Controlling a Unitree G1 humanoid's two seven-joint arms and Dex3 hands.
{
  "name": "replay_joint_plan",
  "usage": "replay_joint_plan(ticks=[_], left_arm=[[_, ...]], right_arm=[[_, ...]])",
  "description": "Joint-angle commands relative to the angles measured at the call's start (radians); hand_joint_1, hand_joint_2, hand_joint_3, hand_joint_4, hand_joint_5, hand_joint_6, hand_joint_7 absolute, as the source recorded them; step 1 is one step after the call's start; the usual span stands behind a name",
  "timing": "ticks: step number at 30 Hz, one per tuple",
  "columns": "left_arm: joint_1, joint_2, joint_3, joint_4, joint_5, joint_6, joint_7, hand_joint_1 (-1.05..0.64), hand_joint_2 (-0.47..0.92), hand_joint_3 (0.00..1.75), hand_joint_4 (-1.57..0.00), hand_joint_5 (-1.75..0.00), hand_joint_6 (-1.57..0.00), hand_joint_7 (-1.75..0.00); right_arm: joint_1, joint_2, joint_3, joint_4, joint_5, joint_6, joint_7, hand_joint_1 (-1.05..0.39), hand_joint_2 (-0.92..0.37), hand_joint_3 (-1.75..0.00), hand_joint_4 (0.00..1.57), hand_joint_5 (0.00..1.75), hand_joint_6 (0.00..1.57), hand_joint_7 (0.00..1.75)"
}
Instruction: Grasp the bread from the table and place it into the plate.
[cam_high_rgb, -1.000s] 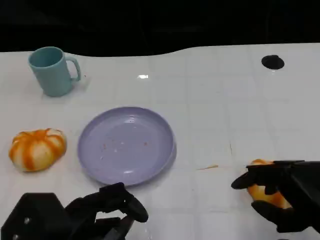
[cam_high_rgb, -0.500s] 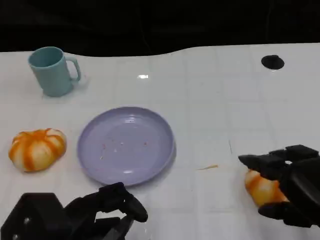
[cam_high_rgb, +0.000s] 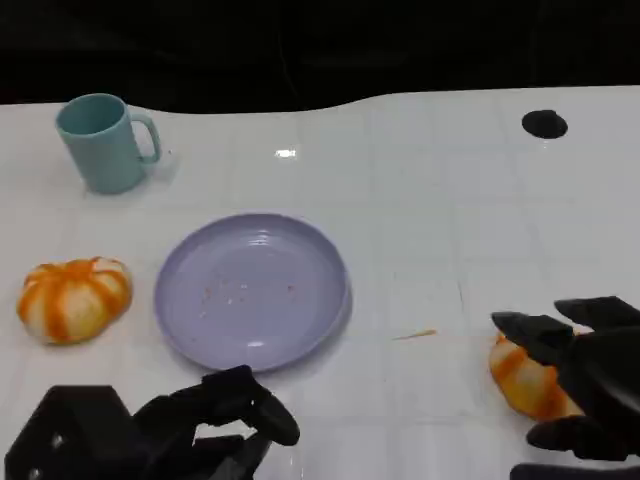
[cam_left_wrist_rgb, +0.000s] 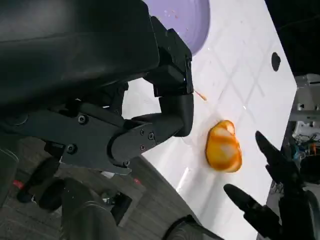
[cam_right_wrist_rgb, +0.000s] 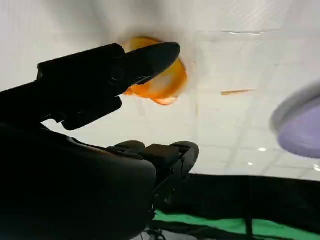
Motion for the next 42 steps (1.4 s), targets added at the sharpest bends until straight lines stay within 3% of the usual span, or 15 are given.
replay_joint_plan(ticks=[1,21,26,28,31,33,34,35,37,39,40,42], left_arm=[[-0.007,0.005,-0.007,-0.017,0.012,0.011,0.012,-0.42,0.92,0.56,-0.66,-1.75,-0.49,-1.57],[-0.010,0.000,-0.012,-0.041,0.021,0.027,0.014,-0.40,0.92,0.58,-0.67,-1.75,-0.48,-1.61],[-0.009,0.002,-0.014,-0.052,0.025,0.038,0.017,-0.40,0.92,0.58,-0.66,-1.75,-0.47,-1.62],[-0.009,-0.001,-0.011,-0.054,0.022,0.042,0.017,-0.40,0.92,0.57,-0.66,-1.75,-0.47,-1.61],[-0.007,0.001,-0.012,-0.054,0.025,0.040,0.017,-0.41,0.92,0.57,-0.67,-1.75,-0.48,-1.61],[-0.006,-0.002,-0.008,-0.054,0.018,0.043,0.015,-0.41,0.92,0.57,-0.67,-1.75,-0.48,-1.61],[-0.005,-0.003,-0.006,-0.054,0.016,0.044,0.015,-0.40,0.92,0.57,-0.66,-1.75,-0.48,-1.61],[-0.004,-0.004,-0.005,-0.053,0.014,0.044,0.015,-0.40,0.92,0.57,-0.66,-1.75,-0.48,-1.61],[-0.004,-0.004,-0.005,-0.051,0.015,0.043,0.015,-0.40,0.92,0.57,-0.66,-1.75,-0.48,-1.60],[-0.004,-0.003,-0.006,-0.049,0.017,0.040,0.015,-0.40,0.92,0.57,-0.66,-1.75,-0.48,-1.60],[-0.004,-0.003,-0.006,-0.048,0.018,0.038,0.014,-0.40,0.92,0.57,-0.66,-1.75,-0.48,-1.60],[-0.005,-0.003,-0.006,-0.045,0.018,0.037,0.013,-0.41,0.92,0.57,-0.66,-1.75,-0.48,-1.60]], right_arm=[[-0.043,-0.015,0.019,0.058,-0.025,0.030,0.023,-0.65,-0.91,-0.01,0.03,0.37,0.28,0.00],[-0.227,0.025,0.142,0.413,-0.044,0.119,-0.076,-0.66,-0.92,-0.09,0.09,0.34,0.31,0.01],[-0.281,0.039,0.177,0.499,-0.053,0.154,-0.092,-0.66,-0.92,-0.14,0.14,0.34,0.38,0.04],[-0.297,0.044,0.186,0.532,-0.049,0.158,-0.117,-0.64,-0.92,-0.16,0.22,0.31,0.45,0.04],[-0.314,0.056,0.189,0.585,-0.026,0.145,-0.205,-0.54,-0.92,-0.21,0.51,0.23,0.71,0.07],[-0.312,0.069,0.168,0.613,0.022,0.099,-0.321,-0.47,-0.92,-0.18,0.69,0.22,0.88,0.10],[-0.312,0.072,0.158,0.630,0.048,0.068,-0.386,-0.38,-0.92,-0.13,0.89,0.33,1.01,0.13],[-0.313,0.073,0.151,0.653,0.070,0.029,-0.462,-0.33,-0.92,-0.11,0.92,0.50,1.08,0.11],[-0.317,0.071,0.143,0.691,0.104,-0.032,-0.567,-0.25,-0.92,-0.06,0.85,1.19,1.22,0.09],[-0.319,0.072,0.134,0.706,0.139,-0.076,-0.623,-0.21,-0.92,-0.06,0.81,1.56,1.28,0.12],[-0.321,0.069,0.134,0.710,0.148,-0.091,-0.644,-0.20,-0.92,-0.06,0.82,1.65,1.30,0.14],[-0.325,0.061,0.139,0.720,0.158,-0.121,-0.678,-0.18,-0.92,-0.05,0.86,1.73,1.08,0.66]])
